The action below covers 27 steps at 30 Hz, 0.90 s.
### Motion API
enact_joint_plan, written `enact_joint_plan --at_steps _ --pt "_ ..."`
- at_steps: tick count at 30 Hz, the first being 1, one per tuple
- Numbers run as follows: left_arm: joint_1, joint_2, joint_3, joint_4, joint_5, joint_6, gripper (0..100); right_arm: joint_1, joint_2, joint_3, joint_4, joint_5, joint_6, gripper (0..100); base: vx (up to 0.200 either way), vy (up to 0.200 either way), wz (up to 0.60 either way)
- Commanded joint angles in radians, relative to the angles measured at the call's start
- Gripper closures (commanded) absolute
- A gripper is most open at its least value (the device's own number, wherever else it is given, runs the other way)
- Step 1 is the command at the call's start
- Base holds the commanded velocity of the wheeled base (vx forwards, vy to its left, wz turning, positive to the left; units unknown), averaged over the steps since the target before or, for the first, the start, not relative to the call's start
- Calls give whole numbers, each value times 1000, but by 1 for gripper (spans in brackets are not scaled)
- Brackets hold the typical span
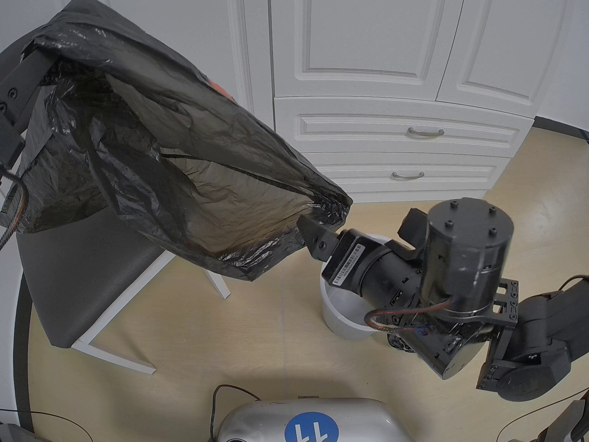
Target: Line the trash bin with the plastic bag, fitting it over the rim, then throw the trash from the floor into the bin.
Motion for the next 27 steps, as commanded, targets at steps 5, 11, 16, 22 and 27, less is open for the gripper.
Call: enact_joint_plan --at_steps 5,11,16,22,27 --pt "-10 6 8 -2 1 2 100 -16 130 163 -459 86 -142 0 0 0 0" --pt "-10 6 13 -2 1 2 100 -27 185 186 -566 88 -185 0 0 0 0" --pt "-13 6 14 -2 1 4 100 -36 209 180 -586 89 -184 0 0 0 0" --pt "-19 6 25 -2 -1 7 100 -41 228 161 -649 86 -199 0 0 0 0" --pt "-19 5 34 -2 -22 15 100 -50 226 160 -659 85 -208 0 0 0 0"
